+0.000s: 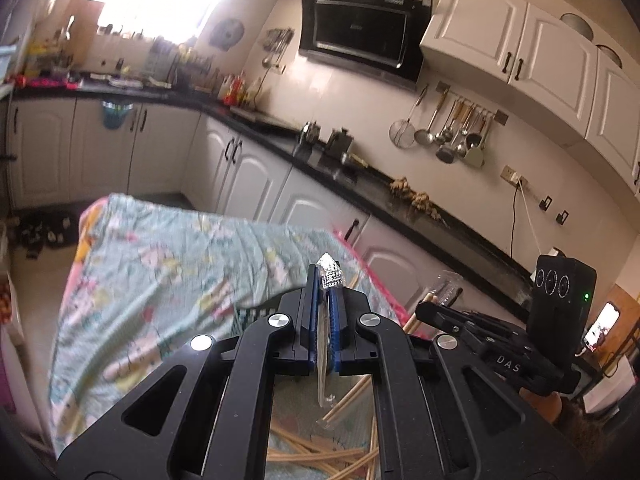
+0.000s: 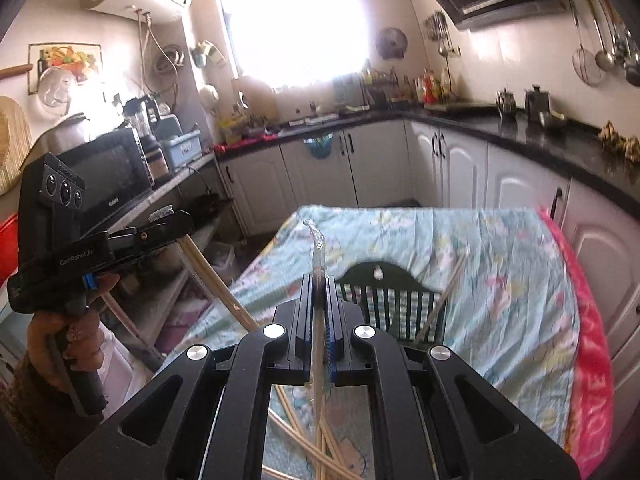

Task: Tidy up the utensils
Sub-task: 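Lift both held chopsticks up over the green caddy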

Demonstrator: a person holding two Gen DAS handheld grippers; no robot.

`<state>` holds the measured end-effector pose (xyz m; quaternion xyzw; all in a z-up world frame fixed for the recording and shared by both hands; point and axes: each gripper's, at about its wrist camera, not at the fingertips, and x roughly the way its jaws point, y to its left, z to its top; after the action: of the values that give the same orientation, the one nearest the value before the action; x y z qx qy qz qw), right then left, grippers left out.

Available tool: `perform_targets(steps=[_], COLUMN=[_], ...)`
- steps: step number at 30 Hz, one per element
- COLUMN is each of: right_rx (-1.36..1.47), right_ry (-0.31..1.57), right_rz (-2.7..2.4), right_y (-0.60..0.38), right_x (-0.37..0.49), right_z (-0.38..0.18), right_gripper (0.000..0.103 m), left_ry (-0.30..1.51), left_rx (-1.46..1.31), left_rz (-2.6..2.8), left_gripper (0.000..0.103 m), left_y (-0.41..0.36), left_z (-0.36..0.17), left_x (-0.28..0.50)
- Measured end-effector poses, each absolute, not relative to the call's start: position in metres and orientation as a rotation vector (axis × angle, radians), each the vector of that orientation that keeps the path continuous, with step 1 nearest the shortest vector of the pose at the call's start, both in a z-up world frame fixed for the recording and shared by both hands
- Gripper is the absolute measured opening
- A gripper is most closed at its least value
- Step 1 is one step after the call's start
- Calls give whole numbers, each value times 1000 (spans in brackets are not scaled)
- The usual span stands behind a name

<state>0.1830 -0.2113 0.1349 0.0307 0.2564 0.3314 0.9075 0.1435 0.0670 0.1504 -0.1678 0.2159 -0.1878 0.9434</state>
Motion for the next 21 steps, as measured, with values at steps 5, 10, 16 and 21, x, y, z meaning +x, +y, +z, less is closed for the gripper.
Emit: perform_targets(steps=[5,10,16,21], right_rx=[65,68,68,80], right_ry=[452,383,318,282], right_rz=[691,684,668,655], right_y=[-213,-214,-214,-216], right_x=[184,190,200,212], right_z=[167,196,221,230], right_gripper=[6,6,6,6], left_ry=[376,324,276,267], left_rx=[-327,-313,-291,-279], left_rz=[-376,-353,-309,-275], left_gripper=[2,2,2,2], left_y=[72,74,74,73], left_z=[182,208,228,232], left_x=[146,154,170,185])
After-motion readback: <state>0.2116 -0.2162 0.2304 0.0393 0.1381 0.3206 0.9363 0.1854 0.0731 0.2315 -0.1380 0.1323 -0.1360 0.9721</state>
